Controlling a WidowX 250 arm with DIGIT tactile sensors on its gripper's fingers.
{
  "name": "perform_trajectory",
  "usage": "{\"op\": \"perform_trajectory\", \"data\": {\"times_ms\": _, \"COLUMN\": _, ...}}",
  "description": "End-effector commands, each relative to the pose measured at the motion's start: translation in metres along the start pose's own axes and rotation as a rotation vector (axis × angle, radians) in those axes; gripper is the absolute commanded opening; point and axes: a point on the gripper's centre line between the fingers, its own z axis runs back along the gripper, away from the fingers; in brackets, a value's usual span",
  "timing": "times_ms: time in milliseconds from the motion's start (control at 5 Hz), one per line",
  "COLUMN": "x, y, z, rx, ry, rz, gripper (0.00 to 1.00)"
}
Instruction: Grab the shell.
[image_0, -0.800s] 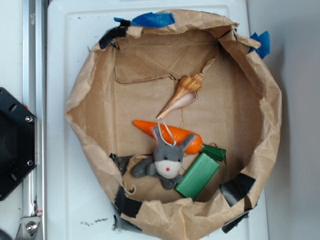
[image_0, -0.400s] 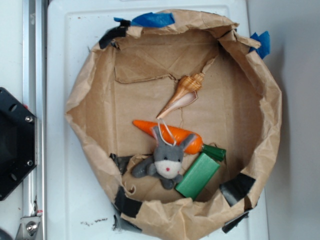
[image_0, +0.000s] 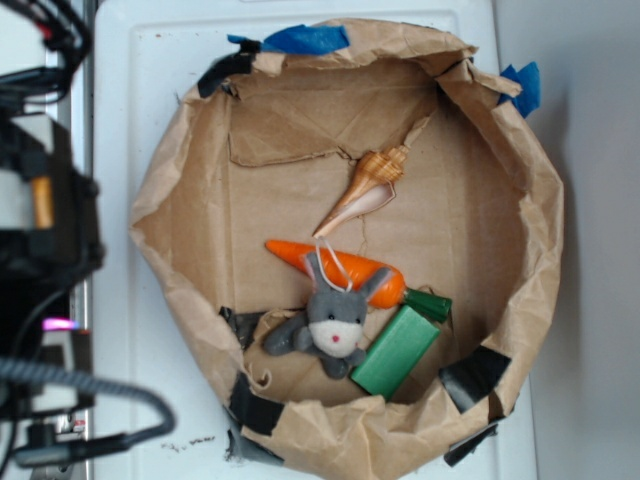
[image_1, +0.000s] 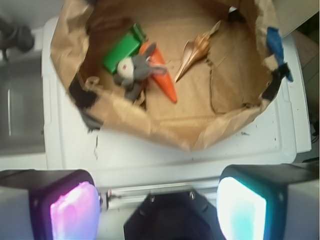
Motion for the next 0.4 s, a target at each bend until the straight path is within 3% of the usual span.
{"op": "perform_trajectory", "data": {"times_ms": 0, "x": 0.061, "y": 0.012, "z": -0.021, "rx": -0.052, "ry": -0.012, "rz": 0.119, "gripper": 1.0}}
{"op": "perform_trajectory", "data": {"times_ms": 200, "x": 0.081, "y": 0.019, "z": -0.032, "rx": -0.066, "ry": -0.006, "rz": 0.132, "gripper": 1.0}}
